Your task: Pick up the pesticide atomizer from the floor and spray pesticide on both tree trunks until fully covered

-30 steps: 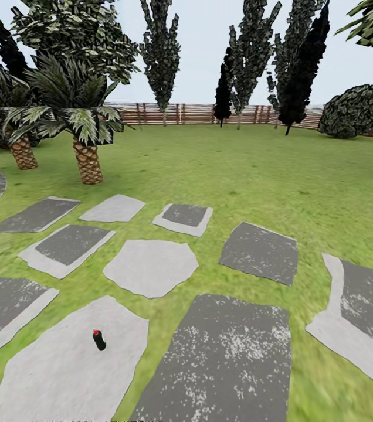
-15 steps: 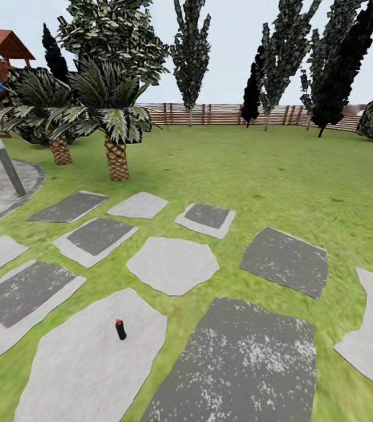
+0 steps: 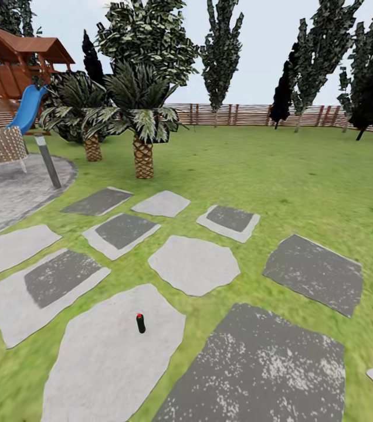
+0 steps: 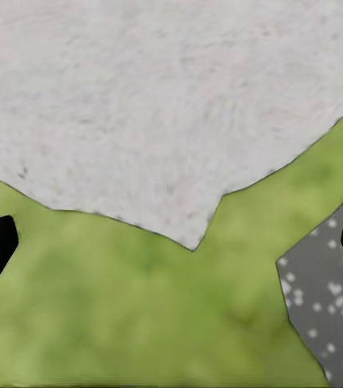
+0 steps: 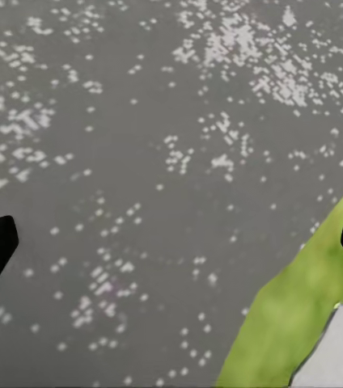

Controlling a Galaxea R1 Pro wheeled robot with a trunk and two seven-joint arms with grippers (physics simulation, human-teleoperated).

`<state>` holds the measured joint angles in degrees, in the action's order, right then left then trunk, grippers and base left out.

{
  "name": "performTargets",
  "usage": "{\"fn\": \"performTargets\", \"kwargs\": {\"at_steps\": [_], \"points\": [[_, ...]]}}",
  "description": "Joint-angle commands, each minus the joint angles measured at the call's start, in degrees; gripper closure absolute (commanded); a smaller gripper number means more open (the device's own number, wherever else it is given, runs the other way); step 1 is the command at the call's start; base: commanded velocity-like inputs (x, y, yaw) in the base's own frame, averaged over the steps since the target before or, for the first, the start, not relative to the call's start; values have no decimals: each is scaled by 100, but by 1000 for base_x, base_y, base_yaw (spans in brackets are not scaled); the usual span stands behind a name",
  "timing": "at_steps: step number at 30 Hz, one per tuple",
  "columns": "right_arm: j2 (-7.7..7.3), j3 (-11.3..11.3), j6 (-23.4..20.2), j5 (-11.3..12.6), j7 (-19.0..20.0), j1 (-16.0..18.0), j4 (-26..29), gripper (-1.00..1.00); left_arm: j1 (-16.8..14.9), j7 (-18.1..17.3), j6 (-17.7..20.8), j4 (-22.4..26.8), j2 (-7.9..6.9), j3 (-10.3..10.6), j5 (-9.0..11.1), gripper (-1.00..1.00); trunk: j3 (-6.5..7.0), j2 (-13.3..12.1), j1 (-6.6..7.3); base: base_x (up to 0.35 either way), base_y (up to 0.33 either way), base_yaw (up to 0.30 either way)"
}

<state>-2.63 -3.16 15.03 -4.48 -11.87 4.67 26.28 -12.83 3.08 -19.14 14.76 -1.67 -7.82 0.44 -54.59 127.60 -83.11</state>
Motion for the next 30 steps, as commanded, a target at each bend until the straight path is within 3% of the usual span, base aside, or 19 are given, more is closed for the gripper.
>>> {"fn": "performTargets", "kwargs": {"at_steps": [1, 20, 30], "points": [[4, 0, 0, 0, 0, 0, 0, -100, 0, 0, -1, -1, 0, -4, 0, -100, 0, 0, 0, 86, 0, 275], [0, 0, 0, 0, 0, 1, 0, -100, 0, 0, -2, -7, 0, -6, 0, -100, 0, 0, 0, 221, -143, 273], [12, -9, 0, 0, 8, -1, 9, -100, 0, 0, -2, -8, 0, -6, 0, -100, 0, 0, 0, 203, -203, 42]]}}
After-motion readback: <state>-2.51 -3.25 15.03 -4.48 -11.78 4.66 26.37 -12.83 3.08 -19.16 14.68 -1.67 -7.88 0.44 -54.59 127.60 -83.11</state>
